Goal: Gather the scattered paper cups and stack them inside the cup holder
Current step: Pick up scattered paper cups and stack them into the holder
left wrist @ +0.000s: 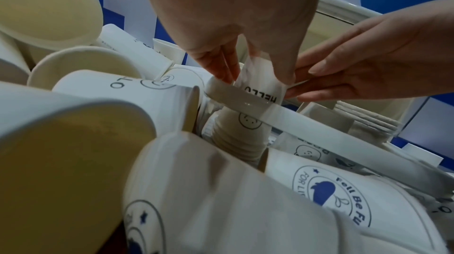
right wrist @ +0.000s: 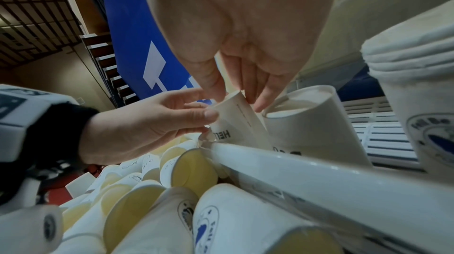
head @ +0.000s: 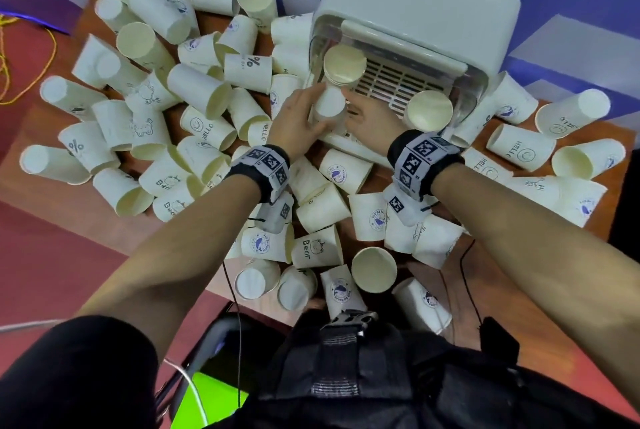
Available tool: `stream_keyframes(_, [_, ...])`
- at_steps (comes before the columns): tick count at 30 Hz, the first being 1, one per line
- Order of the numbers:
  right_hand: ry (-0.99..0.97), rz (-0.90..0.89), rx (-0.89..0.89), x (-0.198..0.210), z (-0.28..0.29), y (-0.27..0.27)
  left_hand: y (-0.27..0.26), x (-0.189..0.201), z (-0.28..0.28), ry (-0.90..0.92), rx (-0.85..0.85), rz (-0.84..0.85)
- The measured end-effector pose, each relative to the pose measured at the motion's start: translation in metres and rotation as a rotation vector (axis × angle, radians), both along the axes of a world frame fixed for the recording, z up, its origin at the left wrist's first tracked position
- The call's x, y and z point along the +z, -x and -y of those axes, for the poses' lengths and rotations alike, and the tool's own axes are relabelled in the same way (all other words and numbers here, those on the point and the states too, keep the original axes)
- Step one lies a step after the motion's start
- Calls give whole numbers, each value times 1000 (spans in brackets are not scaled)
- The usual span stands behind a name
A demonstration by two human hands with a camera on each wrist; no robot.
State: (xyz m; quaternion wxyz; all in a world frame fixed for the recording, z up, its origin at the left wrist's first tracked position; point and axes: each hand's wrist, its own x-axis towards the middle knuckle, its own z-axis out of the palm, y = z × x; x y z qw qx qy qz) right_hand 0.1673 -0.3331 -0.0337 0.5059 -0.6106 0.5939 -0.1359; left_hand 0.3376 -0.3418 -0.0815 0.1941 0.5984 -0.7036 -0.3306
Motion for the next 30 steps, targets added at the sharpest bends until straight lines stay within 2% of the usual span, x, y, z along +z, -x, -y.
stream_keyframes(5, [50,-146,86,-1,6,-2,1,-3,4,-3,-1,52])
stream_keyframes(8, [57,-208,81,3,8,-2,3,0,6,-17,-1,87])
stream_keyframes(11, [86,-175,50,4,5,0,7,4,4,-43,-6,100])
stream_keyframes(15, [120,-68,-33,7,-12,9,15,14,-6,-48,70,49])
stream_keyframes(21, [121,-61,-158,13,-50,48,46,37,-31,90,110,28])
stream_keyframes(30, [129,-91,-218,15,-115,128,119,60,-79,91,-108,17])
